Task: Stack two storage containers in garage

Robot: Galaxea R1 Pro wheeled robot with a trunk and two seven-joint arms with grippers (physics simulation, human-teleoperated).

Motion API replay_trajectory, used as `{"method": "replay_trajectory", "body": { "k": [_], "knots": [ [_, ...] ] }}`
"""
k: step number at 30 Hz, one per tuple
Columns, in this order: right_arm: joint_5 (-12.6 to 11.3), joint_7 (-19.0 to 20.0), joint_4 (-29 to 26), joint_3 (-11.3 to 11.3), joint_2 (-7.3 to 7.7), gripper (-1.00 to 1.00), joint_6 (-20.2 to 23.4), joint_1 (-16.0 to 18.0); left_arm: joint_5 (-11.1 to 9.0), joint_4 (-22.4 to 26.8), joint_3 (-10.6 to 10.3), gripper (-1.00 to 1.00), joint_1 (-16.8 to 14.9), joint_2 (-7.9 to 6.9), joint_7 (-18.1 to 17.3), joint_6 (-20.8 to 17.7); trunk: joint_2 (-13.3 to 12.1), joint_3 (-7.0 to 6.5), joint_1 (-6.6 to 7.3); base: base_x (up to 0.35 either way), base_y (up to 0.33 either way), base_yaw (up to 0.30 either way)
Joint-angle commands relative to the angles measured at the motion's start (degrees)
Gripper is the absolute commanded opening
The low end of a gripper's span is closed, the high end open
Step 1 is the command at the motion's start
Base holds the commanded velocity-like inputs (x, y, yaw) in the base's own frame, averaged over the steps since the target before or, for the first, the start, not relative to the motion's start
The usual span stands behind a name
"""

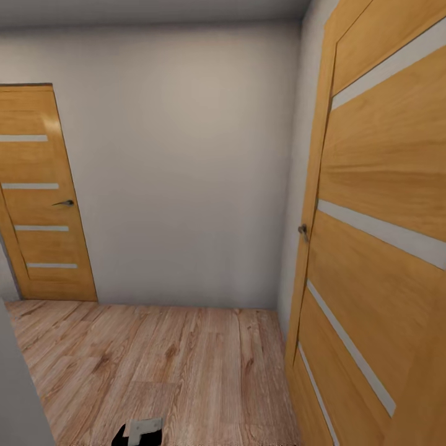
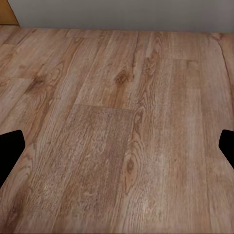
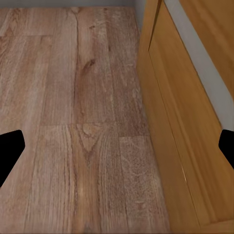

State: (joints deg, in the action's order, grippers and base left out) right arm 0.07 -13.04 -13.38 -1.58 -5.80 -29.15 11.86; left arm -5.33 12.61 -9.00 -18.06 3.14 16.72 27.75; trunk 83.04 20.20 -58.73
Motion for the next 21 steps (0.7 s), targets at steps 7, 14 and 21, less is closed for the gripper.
{"method": "replay_trajectory", "body": {
  "k": [7,14,21],
  "knots": [
    [0.01,-0.32,0.06,-0.18,0.00,1.00,-0.12,0.07,-0.49,-0.04,-0.56,1.00,-0.01,0.02,0.16,0.20,0.04,0.70,0.00,0.000,0.000,0.000],
    [0.01,-0.32,0.03,-0.18,0.00,1.00,-0.12,0.03,-0.47,-0.04,-0.58,1.00,-0.01,0.02,0.44,0.18,0.04,1.20,0.00,0.067,-0.012,0.000],
    [0.01,-0.32,0.06,-0.18,0.00,1.00,-0.12,0.01,-0.47,-0.04,-0.58,1.00,-0.05,0.02,0.66,0.14,0.04,1.28,0.00,0.262,-0.066,0.000]
  ]
}}
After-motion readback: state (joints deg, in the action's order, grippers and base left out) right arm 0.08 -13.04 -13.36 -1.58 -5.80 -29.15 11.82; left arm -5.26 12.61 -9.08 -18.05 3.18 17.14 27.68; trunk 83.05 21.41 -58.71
